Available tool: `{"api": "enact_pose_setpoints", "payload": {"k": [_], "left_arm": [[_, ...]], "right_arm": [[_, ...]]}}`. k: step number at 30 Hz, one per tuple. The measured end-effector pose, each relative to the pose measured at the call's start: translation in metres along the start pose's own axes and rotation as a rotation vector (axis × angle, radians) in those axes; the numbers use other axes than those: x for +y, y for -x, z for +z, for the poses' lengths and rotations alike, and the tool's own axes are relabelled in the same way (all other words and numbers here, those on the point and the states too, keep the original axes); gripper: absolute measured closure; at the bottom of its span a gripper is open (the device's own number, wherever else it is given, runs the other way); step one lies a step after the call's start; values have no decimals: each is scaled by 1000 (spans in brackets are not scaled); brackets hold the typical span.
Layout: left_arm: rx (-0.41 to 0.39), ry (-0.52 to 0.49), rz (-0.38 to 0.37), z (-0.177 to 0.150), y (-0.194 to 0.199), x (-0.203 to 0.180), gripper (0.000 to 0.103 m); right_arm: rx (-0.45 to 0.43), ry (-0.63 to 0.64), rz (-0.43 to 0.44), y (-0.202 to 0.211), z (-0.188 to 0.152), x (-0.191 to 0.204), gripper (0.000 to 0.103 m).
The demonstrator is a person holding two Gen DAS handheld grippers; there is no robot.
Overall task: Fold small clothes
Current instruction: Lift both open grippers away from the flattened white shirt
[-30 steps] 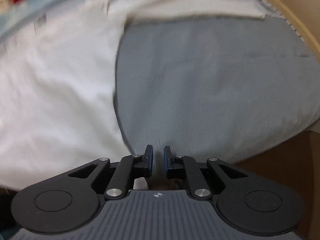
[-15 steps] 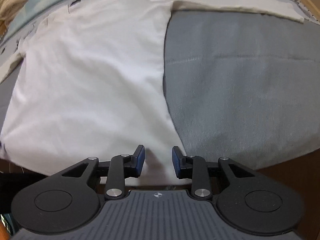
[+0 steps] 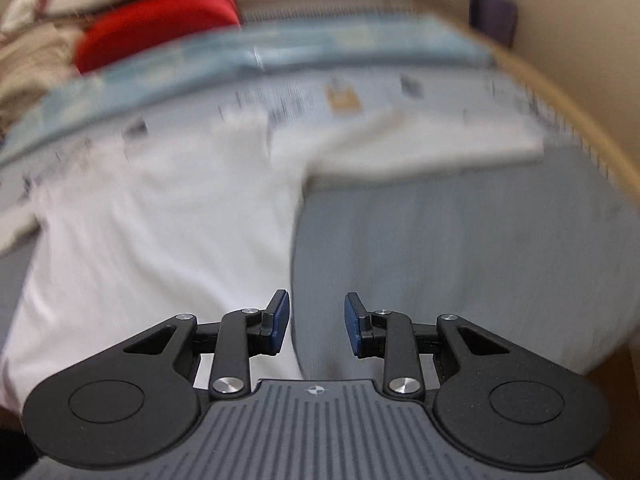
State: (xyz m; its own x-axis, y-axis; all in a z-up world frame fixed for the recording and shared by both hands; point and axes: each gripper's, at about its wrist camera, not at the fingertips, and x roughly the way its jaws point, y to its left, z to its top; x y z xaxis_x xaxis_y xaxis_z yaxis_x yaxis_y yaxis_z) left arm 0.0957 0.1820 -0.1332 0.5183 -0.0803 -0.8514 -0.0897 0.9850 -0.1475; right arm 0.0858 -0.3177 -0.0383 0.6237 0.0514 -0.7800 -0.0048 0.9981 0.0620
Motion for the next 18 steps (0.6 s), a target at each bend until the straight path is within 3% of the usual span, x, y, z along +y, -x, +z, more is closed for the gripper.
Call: {"api": "enact_pose_setpoints", "payload": {"k": [2, 5, 8, 11, 13, 18], "left_arm": [[-53, 3, 19, 5, 7, -4, 54], [-89, -4, 35, 16, 18, -8, 54], [-81, 3, 46, 20, 11, -10, 54], [-74, 9, 51, 23, 4, -13, 54], [-76, 5, 53, 24, 2, -14, 54], [-90, 13, 69, 23, 3, -12, 54]], "right_arm": [[-93, 29, 30, 14, 20, 4, 68], [-177, 81, 46, 28, 35, 5, 58], [-238, 95, 38, 22, 30, -2, 58], [-159, 91, 7, 5, 24, 3, 59], [-207, 79, 24, 7, 21, 6, 58], [-186, 42, 7, -10, 11, 11, 58]]}}
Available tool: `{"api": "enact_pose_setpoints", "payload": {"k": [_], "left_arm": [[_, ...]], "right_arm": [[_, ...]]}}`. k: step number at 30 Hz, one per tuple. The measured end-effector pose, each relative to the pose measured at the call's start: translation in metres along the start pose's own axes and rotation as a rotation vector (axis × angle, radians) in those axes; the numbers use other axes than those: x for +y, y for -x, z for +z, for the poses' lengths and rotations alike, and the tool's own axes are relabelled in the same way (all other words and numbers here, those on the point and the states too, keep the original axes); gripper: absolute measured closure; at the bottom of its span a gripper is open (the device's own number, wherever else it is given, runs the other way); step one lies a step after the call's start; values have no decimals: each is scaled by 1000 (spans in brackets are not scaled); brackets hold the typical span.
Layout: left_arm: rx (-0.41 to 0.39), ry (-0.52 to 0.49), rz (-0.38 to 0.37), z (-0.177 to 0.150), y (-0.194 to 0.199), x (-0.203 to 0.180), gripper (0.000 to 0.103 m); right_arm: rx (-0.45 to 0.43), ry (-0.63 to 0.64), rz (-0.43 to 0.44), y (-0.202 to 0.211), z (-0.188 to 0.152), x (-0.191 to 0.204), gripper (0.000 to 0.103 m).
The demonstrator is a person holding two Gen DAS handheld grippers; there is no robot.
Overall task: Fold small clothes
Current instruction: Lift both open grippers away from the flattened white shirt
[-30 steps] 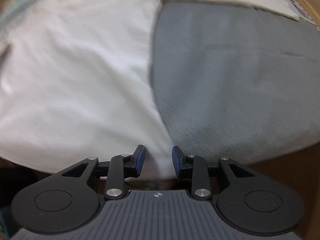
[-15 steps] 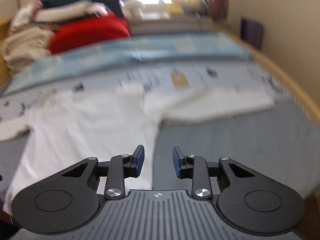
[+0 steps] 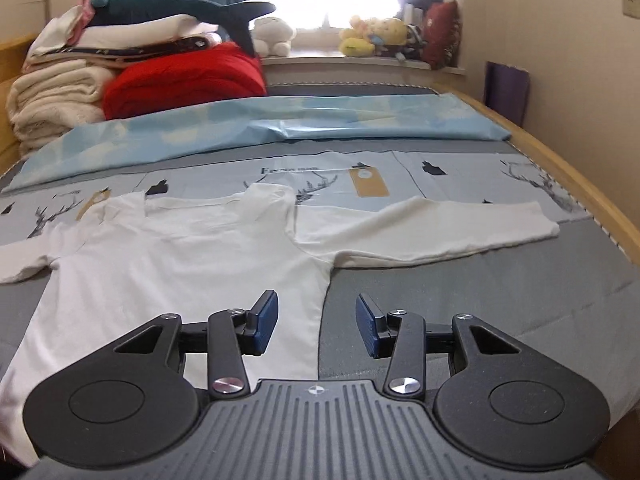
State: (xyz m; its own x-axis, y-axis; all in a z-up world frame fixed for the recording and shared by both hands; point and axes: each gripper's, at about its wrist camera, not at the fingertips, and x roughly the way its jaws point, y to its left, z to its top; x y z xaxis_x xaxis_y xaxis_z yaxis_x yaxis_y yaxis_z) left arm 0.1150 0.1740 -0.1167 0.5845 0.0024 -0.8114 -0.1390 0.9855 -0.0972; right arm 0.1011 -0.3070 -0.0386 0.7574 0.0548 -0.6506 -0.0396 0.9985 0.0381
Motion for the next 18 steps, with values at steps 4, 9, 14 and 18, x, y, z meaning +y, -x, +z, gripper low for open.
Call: {"api": "enact_pose_setpoints", "payload": {"k": [4, 9, 14, 18], "left_arm": [[-67, 3, 35, 10, 11, 1, 50], [-190, 12, 83, 55, 19, 16, 48], [-175, 68, 171, 101, -14, 56, 53], [-158, 151, 207, 106, -47, 113, 87]], "right_arm": [[26, -36, -23, -17, -3, -2, 58], [37, -31, -21, -29, -3, 5, 58], [45, 31, -32, -38, -1, 19, 58], [31, 38, -35, -42, 4, 27, 58]]}}
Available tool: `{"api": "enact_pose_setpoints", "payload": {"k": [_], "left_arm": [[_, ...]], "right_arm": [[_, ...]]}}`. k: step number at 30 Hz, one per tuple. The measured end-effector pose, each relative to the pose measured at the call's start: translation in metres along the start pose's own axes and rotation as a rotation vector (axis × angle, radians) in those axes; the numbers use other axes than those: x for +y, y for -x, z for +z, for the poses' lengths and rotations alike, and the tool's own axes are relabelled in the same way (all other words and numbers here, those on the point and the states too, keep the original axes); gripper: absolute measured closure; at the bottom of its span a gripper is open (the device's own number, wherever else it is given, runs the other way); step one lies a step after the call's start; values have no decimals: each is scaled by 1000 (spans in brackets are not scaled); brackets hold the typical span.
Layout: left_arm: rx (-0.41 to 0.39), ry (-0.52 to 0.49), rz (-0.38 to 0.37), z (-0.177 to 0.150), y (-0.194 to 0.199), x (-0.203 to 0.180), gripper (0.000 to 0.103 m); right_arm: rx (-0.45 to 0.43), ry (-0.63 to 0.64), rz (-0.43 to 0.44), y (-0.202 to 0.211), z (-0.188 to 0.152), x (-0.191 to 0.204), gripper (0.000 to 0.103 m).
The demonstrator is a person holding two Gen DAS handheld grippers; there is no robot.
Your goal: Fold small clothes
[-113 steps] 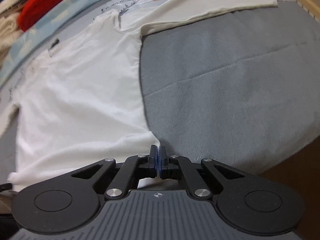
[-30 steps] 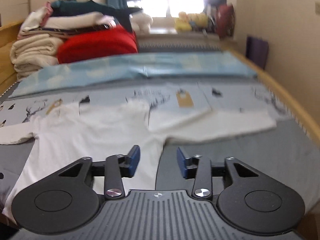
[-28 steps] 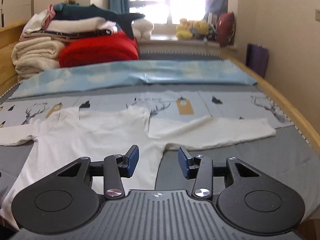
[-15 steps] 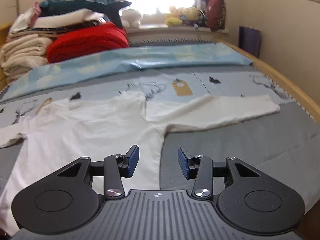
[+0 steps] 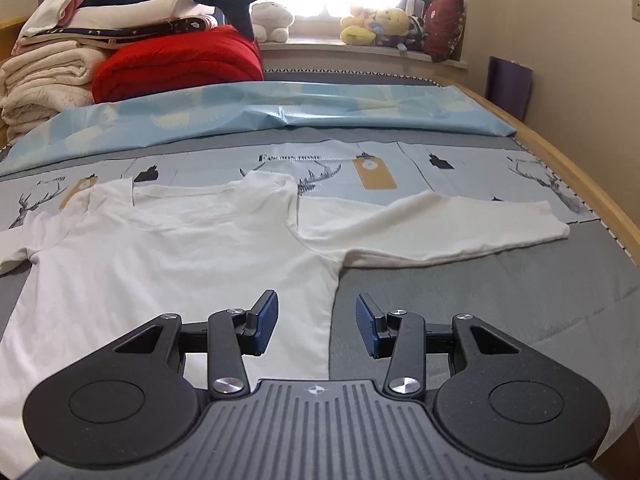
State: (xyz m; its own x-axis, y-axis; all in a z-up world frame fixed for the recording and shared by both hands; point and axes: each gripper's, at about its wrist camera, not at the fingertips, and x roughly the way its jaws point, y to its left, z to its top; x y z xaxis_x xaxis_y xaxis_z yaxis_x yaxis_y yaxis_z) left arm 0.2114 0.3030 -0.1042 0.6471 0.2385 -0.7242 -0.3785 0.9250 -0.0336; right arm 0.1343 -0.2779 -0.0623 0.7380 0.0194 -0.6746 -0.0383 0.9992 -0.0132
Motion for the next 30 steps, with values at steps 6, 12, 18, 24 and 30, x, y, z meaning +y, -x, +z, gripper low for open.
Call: {"api": "enact_pose_setpoints", "payload": {"k": [6, 12, 18, 24, 30], "left_arm": [[-1, 233, 105, 1, -35, 100, 98], [-16, 513, 126, -1, -51, 188, 76], [32, 693, 104, -8, -76, 230, 72], [9, 674, 90, -5, -91, 232, 74], [-27, 636, 267, -3, -86, 234, 100]], "right_arm": [[1, 16, 24, -12, 10, 14, 96], [9, 54, 42, -33, 22, 36, 96], [42, 69, 59, -53, 28, 55, 96], [50, 108, 60, -60, 28, 68, 96], [64, 117, 47, -64, 27, 71, 96]]}}
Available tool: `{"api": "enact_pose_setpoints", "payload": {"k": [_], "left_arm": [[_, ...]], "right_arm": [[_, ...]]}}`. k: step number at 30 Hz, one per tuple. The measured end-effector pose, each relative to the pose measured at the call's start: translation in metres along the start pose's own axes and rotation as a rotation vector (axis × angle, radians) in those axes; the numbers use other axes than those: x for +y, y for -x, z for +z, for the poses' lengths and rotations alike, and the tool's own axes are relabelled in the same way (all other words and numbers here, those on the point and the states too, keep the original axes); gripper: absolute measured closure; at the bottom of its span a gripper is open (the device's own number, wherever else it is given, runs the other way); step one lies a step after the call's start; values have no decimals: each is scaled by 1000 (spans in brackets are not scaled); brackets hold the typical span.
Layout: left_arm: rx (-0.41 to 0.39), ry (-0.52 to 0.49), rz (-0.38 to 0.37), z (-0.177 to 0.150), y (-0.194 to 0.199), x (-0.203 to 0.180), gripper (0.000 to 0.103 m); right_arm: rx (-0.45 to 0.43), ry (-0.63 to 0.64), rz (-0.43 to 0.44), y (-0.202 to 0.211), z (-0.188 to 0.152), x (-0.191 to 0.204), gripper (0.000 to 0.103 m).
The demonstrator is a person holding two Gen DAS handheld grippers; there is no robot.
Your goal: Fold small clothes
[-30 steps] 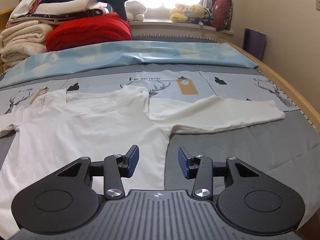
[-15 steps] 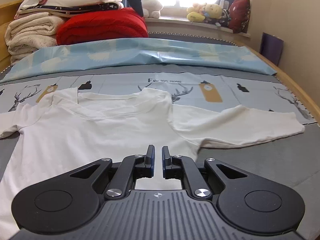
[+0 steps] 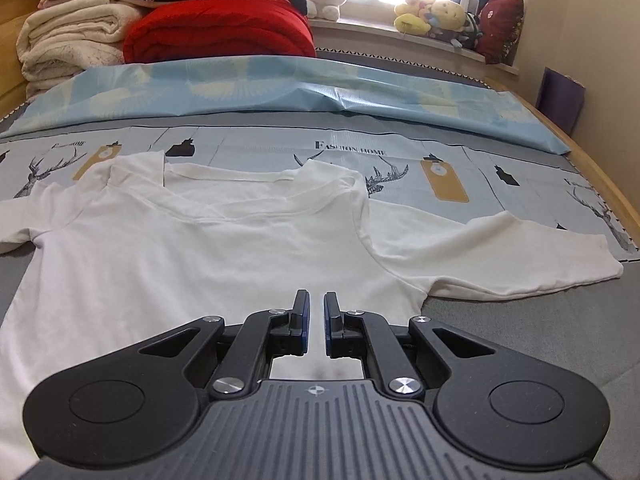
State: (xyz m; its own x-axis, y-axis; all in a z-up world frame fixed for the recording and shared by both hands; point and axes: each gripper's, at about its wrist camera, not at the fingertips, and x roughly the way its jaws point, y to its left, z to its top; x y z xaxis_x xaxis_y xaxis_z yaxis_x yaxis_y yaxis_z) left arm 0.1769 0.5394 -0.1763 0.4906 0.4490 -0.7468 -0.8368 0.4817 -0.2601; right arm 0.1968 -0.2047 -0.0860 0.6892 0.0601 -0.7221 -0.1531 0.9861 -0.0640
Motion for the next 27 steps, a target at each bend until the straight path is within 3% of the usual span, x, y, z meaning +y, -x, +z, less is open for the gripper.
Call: {"api": "enact_pose_setpoints", "payload": {"k": [3, 5, 7, 9, 14, 19, 21, 22, 27], "left_arm": [[21, 47, -16, -2, 2, 3, 98], [51, 85, -35, -3, -2, 5, 90], [47, 84, -33, -2, -1, 5, 91], [38, 80, -24, -2, 4, 1, 100], [-82, -82, -52, 0, 38, -41, 100], [-153, -282, -224, -30, 89, -116, 100], [-151, -345, -318, -51, 112, -153, 100], [-152, -379, -372, -63, 126, -175, 100], [-121, -515, -632, -134, 193, -274, 100]], "right_arm": [[4, 12, -3, -1, 0, 3, 96], [6, 15, -3, -2, -1, 3, 96], [7, 14, -4, -2, -1, 4, 96], [9, 16, -5, -2, -1, 4, 96], [4, 16, -5, 1, -1, 2, 96], [1, -1, -9, 7, -2, -3, 96], [8, -7, 0, 9, -4, -5, 97], [8, -10, 8, 11, -4, -5, 103], [5, -13, 17, 20, -8, -8, 103]]}}
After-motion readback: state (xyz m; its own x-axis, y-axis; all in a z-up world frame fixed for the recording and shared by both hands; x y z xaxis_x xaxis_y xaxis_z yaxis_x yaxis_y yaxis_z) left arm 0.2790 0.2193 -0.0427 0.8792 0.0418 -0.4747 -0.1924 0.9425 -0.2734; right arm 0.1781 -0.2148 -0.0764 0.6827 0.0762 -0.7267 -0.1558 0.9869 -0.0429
